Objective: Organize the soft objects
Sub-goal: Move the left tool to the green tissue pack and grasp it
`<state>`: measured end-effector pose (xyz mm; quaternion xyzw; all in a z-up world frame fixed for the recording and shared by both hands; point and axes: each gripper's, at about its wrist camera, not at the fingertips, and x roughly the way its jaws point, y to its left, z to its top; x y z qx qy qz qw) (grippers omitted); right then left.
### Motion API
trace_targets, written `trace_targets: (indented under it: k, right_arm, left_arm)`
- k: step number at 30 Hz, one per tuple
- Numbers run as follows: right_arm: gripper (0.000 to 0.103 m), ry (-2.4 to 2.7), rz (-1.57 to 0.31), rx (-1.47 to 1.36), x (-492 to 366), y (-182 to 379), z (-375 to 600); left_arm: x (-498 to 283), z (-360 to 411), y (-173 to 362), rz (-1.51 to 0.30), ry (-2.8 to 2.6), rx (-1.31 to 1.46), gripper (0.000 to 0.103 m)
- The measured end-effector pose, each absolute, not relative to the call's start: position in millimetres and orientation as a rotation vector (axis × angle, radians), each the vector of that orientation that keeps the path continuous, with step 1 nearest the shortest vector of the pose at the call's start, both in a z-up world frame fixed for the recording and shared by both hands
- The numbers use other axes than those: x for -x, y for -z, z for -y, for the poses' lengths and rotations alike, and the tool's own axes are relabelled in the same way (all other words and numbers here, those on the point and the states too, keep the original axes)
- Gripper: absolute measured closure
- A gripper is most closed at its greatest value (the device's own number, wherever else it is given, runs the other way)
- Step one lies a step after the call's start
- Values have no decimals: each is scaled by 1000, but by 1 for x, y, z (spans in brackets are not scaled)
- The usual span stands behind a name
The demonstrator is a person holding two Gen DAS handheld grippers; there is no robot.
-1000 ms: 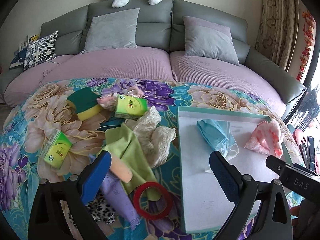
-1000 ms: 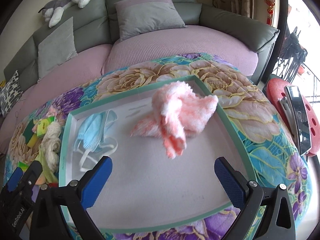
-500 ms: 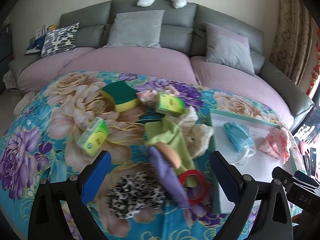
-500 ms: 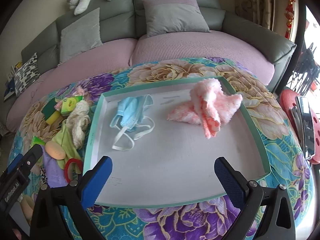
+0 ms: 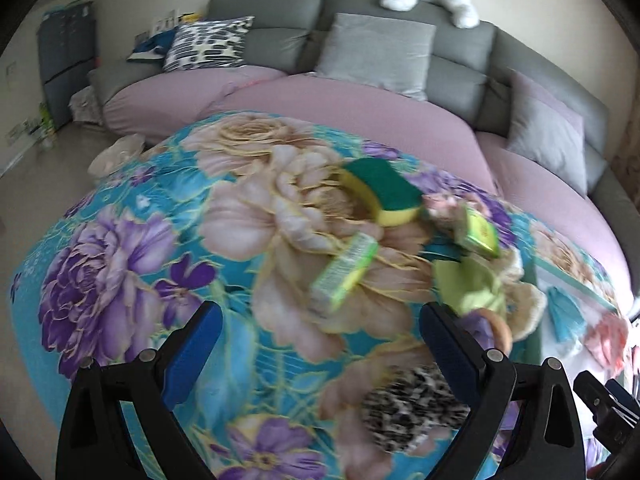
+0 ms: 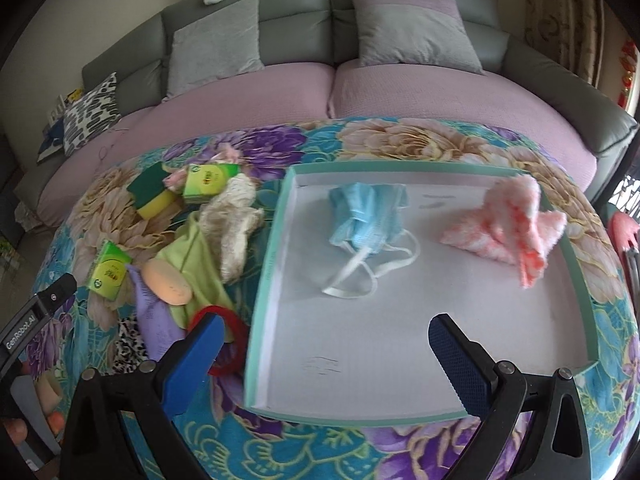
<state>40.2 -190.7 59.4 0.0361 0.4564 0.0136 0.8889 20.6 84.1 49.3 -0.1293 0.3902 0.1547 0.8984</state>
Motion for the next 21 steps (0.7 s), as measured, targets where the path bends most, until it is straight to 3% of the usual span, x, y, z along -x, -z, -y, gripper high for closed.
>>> trace_targets:
  k: [9, 21]
  right_arm:
    - [1, -149, -904, -71, -56, -57, 143]
    - [21, -257, -891, 58, -65, -47, 99]
  left_arm:
    - [-28, -94, -47, -802, -292, 256, 4]
    - [-48, -91, -29, -834, -264, 223, 4]
